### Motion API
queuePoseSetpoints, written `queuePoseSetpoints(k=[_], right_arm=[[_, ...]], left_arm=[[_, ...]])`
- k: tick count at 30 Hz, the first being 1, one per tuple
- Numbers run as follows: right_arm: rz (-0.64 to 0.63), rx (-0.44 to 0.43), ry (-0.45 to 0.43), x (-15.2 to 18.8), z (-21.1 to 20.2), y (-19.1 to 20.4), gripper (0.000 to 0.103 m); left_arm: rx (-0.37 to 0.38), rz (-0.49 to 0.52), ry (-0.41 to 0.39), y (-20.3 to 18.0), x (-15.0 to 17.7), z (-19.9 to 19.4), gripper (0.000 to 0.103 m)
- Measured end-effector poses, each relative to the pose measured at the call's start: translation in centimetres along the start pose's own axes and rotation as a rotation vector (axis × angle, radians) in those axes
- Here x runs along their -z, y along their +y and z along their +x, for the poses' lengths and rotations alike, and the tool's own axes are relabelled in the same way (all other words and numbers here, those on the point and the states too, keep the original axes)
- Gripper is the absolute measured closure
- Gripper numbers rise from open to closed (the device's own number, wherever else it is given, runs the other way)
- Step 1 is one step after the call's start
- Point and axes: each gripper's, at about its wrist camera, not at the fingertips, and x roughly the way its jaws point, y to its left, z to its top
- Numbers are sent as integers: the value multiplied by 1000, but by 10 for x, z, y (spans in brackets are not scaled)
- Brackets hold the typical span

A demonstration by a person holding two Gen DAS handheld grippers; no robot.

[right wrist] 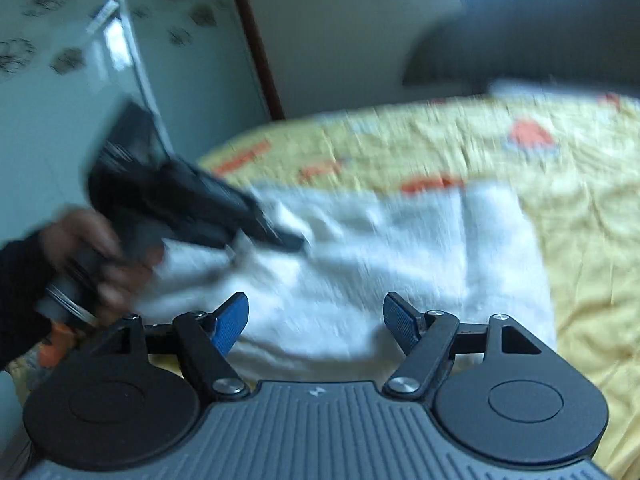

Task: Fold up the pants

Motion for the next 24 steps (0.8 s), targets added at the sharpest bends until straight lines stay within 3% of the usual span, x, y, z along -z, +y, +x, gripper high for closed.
queuePoseSetpoints(k=[3,5,7,11,12,13,14,19,24], right_arm=[[33,-36,-29,1,1,-3,29],[66,-69,-47,-6,-1,-11,29],[93,-86,-66,-17,3,-20,29],[140,-88,-96,-57,5,-41,25],[161,-88,-84,-69,8,-49,20],[178,-72,-66,-79,16,-57,20],[187,-60,-41,-86,24,-64,20],[349,-45,123,-85,79,-109,20],[415,-98,59,-68,55,-109,19]], left_arm=[[-8,0,-13,1,4,-11,76],[38,-53,21,6,9,-14,71],[70,-102,38,9,16,-16,63],[75,-93,28,3,29,-21,54],[66,-77,21,1,31,-21,55],[49,-56,14,0,33,-20,62],[4,-34,6,-2,35,-19,89],[-138,202,-17,-29,40,-15,90],[-150,257,-12,-31,36,-31,91]])
